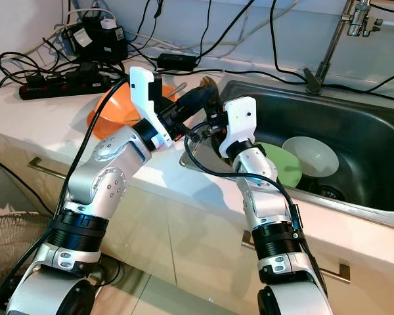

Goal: Kitchen organization

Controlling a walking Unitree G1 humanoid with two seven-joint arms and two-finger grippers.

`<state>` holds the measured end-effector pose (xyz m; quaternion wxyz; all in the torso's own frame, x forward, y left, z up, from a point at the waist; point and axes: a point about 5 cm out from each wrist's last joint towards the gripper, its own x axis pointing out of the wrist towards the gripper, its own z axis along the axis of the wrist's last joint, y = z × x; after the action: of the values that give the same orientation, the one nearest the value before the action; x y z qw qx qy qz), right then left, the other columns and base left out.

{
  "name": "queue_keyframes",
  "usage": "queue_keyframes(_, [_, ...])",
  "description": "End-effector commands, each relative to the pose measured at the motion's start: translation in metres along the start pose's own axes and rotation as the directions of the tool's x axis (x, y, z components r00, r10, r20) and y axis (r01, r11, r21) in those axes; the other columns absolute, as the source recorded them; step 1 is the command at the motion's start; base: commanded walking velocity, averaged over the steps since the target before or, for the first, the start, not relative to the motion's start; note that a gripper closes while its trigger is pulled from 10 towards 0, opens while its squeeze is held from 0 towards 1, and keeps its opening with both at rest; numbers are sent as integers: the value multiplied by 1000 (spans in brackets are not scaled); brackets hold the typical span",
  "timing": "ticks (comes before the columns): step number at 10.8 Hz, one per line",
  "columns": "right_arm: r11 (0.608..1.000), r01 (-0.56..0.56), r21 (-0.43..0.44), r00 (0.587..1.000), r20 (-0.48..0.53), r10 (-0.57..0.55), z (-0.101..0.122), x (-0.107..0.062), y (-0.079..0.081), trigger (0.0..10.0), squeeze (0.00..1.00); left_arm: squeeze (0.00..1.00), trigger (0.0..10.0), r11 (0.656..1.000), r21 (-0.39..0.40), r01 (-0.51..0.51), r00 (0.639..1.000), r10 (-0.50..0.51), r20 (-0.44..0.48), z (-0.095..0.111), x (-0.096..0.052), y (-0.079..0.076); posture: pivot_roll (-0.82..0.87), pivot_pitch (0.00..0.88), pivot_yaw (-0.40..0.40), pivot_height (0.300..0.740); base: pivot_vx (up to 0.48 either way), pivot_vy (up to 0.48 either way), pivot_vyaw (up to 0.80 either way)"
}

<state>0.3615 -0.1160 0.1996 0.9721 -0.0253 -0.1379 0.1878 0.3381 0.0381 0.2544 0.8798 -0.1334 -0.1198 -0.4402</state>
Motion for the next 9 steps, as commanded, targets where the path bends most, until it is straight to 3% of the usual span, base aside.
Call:
queue_keyframes(1, [1000, 18, 1, 1000, 24, -18, 3, -1, -3, 0, 0, 0, 10000, 1000, 18, 18, 1000, -18, 12, 5, 0, -2, 144, 17, 54, 740, 0, 0, 0])
queue_keyframes(6, [1000, 27, -2, 999, 30, -27, 5, 0, -5, 0, 0, 0, 10000, 998, 50, -24, 1000, 23, 22, 6, 1, 2, 145, 13, 51, 740, 0, 0, 0])
queue_keyframes(7, [999, 34, -3, 999, 28, -34, 4, 0, -6, 0, 0, 1000, 10000, 998, 27, -58, 998, 57, 36, 7, 0, 6, 144, 14, 51, 740, 0, 0, 0])
queue_keyframes(9, [998, 55, -2, 998, 20, -55, 2, 0, -10, 0, 0, 1000, 10000, 997, 32, -74, 996, 73, 44, 8, -1, 9, 145, 15, 51, 740, 0, 0, 0])
